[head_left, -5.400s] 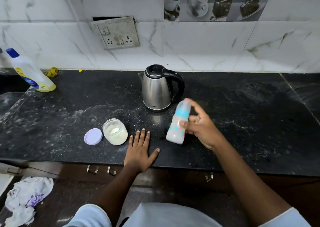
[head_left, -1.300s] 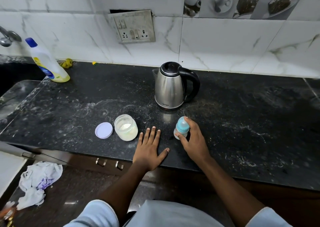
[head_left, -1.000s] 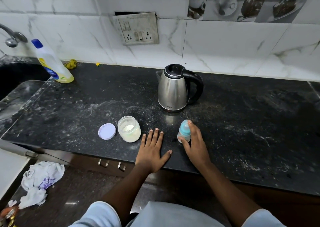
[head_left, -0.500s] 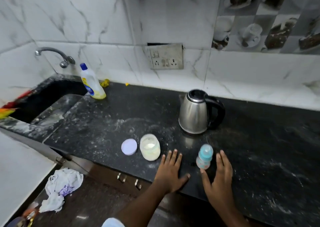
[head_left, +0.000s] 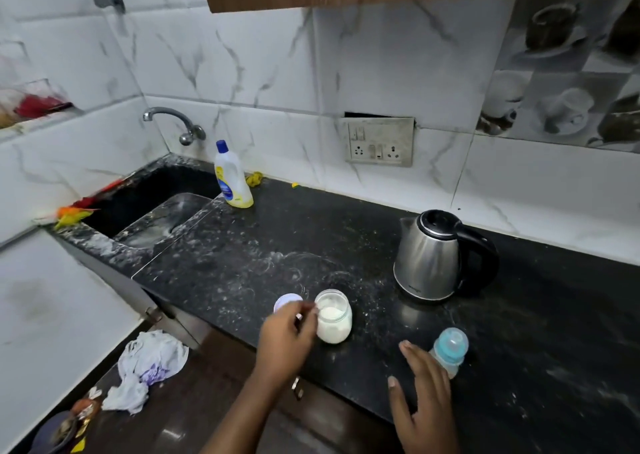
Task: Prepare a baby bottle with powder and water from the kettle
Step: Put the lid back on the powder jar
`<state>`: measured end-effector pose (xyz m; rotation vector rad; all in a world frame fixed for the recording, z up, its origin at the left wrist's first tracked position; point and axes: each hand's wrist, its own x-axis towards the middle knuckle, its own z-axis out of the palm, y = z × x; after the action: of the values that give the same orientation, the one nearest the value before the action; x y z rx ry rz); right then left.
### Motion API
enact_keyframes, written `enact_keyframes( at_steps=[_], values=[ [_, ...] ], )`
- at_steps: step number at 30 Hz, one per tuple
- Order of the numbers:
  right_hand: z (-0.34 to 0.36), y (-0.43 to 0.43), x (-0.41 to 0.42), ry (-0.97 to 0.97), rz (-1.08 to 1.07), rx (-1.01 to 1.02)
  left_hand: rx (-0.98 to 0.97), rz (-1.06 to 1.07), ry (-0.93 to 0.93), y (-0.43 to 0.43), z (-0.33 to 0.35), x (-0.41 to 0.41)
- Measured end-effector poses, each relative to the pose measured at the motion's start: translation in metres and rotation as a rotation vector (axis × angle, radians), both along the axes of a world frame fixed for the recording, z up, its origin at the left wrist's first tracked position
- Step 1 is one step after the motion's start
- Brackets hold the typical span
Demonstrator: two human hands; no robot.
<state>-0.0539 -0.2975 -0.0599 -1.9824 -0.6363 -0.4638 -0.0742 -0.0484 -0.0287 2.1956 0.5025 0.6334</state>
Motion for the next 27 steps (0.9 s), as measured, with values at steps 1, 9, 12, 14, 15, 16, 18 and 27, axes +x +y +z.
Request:
enact_keyframes(
  at_steps=[1, 9, 12, 14, 15, 16, 18, 27],
  values=[
    [0.001, 0.007, 0.002, 0.011, 0.01, -0.02, 0.049, 0.029, 0.078, 0.02, 0.0, 0.002],
    [0.001, 0.061, 0.005, 0.115, 0.002, -0.126, 0.229, -0.137, 0.665, 0.104, -0.028, 0.025],
    [-0.002, 0.08, 0.004, 0.147, -0.014, -0.127, 0.254, -0.215, 0.742, 0.112, -0.045, 0.039],
    [-0.005, 0.089, 0.002, 0.185, -0.027, -0.141, 0.31, -0.247, 0.784, 0.114, -0.053, 0.046],
    [-0.007, 0.092, -0.002, 0.201, -0.034, -0.148, 0.329, -0.255, 0.787, 0.114, -0.057, 0.047],
    [-0.009, 0.094, -0.004, 0.207, -0.042, -0.152, 0.333, -0.257, 0.768, 0.114, -0.061, 0.048],
    [-0.009, 0.095, -0.006, 0.213, -0.054, -0.145, 0.304, -0.248, 0.702, 0.114, -0.064, 0.05],
    [0.022, 0.104, 0.013, 0.381, 0.048, 0.053, -0.312, -0.225, 0.098, 0.102, 0.002, 0.051]
  ],
)
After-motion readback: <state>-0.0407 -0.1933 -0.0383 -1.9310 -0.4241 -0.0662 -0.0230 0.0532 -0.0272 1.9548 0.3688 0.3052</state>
